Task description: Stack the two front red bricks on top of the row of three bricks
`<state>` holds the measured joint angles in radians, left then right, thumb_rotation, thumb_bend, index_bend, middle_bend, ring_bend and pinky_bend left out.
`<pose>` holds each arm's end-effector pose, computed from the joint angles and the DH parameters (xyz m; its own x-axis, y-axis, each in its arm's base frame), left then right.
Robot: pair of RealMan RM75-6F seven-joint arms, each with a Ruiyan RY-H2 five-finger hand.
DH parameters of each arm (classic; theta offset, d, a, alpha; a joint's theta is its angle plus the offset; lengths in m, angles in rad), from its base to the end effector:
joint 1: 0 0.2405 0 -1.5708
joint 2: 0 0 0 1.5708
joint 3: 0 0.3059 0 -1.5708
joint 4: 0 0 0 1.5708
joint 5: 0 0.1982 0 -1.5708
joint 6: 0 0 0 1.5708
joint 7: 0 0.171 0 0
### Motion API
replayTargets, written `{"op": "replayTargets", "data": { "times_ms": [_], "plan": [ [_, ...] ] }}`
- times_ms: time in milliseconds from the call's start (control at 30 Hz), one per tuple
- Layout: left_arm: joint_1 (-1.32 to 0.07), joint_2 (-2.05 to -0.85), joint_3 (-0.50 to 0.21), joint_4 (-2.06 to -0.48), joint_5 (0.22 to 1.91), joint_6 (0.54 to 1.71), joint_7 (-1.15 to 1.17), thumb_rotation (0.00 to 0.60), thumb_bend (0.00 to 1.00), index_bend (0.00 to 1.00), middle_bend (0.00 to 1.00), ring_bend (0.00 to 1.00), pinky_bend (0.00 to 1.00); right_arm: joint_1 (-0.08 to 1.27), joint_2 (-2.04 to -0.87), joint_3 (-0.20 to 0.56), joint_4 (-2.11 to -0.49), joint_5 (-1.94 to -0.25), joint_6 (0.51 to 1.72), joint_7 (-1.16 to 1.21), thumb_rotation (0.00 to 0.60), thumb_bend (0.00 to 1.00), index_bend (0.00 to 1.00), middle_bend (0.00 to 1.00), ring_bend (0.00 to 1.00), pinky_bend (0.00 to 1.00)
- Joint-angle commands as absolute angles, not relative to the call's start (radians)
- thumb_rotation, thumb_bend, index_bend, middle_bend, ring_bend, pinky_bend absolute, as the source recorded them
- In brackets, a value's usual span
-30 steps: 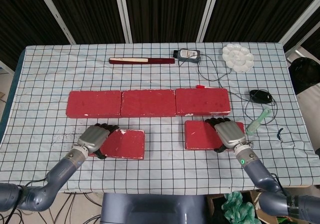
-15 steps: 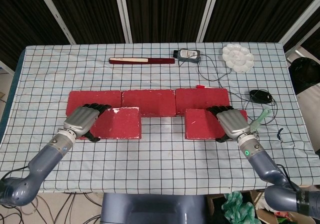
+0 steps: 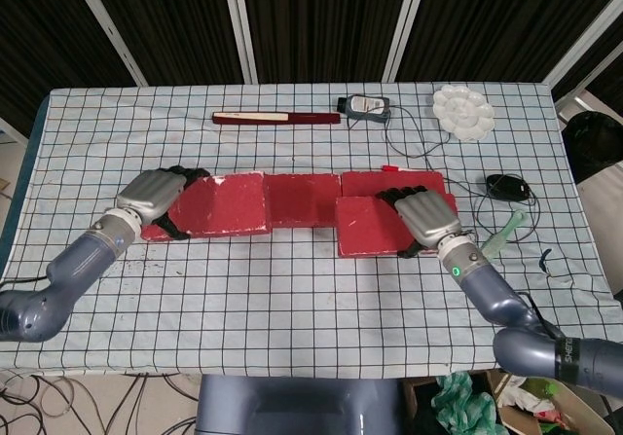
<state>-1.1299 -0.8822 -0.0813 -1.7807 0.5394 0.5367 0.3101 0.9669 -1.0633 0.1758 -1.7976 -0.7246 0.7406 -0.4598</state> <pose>-0.1293 0.4462 0.1668 0.4921 0.4815 0.7253 0.8702 -0.2497 -0.4246 -0.1346 -0.4310 0.1176 0.5666 -0.3475 0.7472 -0.8159 -0.3639 0.4494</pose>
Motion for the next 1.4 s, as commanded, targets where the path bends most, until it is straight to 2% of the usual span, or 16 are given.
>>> {"op": "replayTargets", "data": {
  "times_ms": [33, 267, 667, 967, 1400],
  "plan": [
    [-1.144, -0.9, -0.101, -1.7, 0.56, 0.461, 0.262, 0.6, 0.31, 0.14, 0.17, 0.08, 0.19, 1.026, -1.093, 0.189, -1.767, -0.662, 0.712, -0.487, 0.6, 0.18, 0.17, 0.28, 0.27, 0.22],
    [-1.125, -0.936, -0.124, -1.602, 0.666, 0.394, 0.213, 0.6, 0.31, 0.14, 0.17, 0.07, 0.19, 1.108, -1.164, 0.188, -1.655, -0.559, 0.675, -0.493, 0.6, 0.18, 0.17, 0.28, 0.27, 0.22],
    [-1.13, -1.014, -0.127, -1.507, 0.756, 0.34, 0.174, 0.6, 0.31, 0.14, 0.17, 0.07, 0.18, 1.173, -1.265, 0.159, -1.475, -0.472, 0.634, -0.494, 0.6, 0.18, 0.17, 0.28, 0.28, 0.22],
    [-1.14, -1.103, -0.102, -1.401, 0.778, 0.326, 0.144, 0.6, 0.31, 0.14, 0.17, 0.07, 0.18, 1.191, -1.289, 0.145, -1.43, -0.472, 0.623, -0.477, 0.6, 0.18, 0.17, 0.28, 0.28, 0.22],
    [-1.156, -1.167, -0.094, -1.316, 0.811, 0.326, 0.104, 0.6, 0.31, 0.14, 0.16, 0.07, 0.18, 1.214, -1.344, 0.147, -1.364, -0.497, 0.612, -0.439, 0.6, 0.18, 0.17, 0.28, 0.28, 0.23]
  ]
}}
